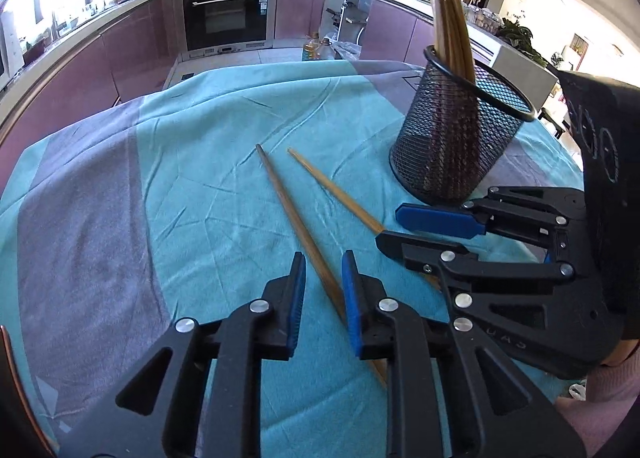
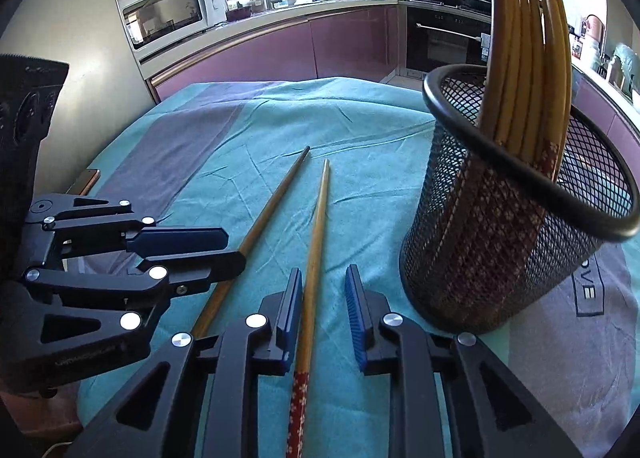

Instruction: Organize utensils

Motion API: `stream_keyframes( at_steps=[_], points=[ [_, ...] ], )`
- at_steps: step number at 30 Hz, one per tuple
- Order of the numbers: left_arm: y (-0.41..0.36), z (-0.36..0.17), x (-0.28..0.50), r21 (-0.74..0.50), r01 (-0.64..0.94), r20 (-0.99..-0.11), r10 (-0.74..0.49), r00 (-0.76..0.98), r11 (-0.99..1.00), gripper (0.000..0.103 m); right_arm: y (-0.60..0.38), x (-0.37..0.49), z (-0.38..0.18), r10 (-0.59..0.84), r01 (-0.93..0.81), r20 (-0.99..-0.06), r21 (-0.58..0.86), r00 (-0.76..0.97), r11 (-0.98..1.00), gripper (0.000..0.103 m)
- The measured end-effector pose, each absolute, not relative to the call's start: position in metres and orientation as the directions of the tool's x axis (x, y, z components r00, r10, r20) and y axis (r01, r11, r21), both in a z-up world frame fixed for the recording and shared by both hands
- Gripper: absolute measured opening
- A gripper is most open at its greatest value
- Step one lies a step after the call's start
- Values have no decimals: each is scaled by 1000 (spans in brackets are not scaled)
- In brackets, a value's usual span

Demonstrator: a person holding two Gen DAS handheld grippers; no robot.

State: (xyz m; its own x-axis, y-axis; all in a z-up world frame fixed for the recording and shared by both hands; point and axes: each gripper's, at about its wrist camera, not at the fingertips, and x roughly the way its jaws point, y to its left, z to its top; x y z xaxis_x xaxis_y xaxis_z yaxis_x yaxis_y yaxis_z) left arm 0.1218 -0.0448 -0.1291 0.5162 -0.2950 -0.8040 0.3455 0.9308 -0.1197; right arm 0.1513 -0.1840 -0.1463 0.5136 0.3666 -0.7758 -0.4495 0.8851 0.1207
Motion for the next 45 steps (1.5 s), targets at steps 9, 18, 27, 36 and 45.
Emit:
stream_keyframes(
  at_steps=[9, 18, 27, 36, 45],
  points=[
    [-47, -136, 141, -110, 331, -815, -276, 510, 937, 19, -186, 159, -147, 376, -433, -771, 146, 513, 889, 9],
    [-44, -138, 141, -139, 281, -806, -273, 526, 950, 11, -194, 157, -146, 405, -416, -757, 194, 512, 889, 6],
    [-37, -134, 130, -163, 275, -796, -291, 531, 948, 9, -207, 143, -135, 450, -425, -726, 237, 520, 874, 6],
    [-30, -115, 111, -177, 303, -762, -326, 559, 936, 8, -222, 121, -114, 498, -447, -674, 269, 546, 853, 6],
    [-25, -84, 85, -207, 347, -710, -384, 590, 915, 7, -244, 108, -95, 526, -443, -620, 301, 582, 845, 6]
  ],
)
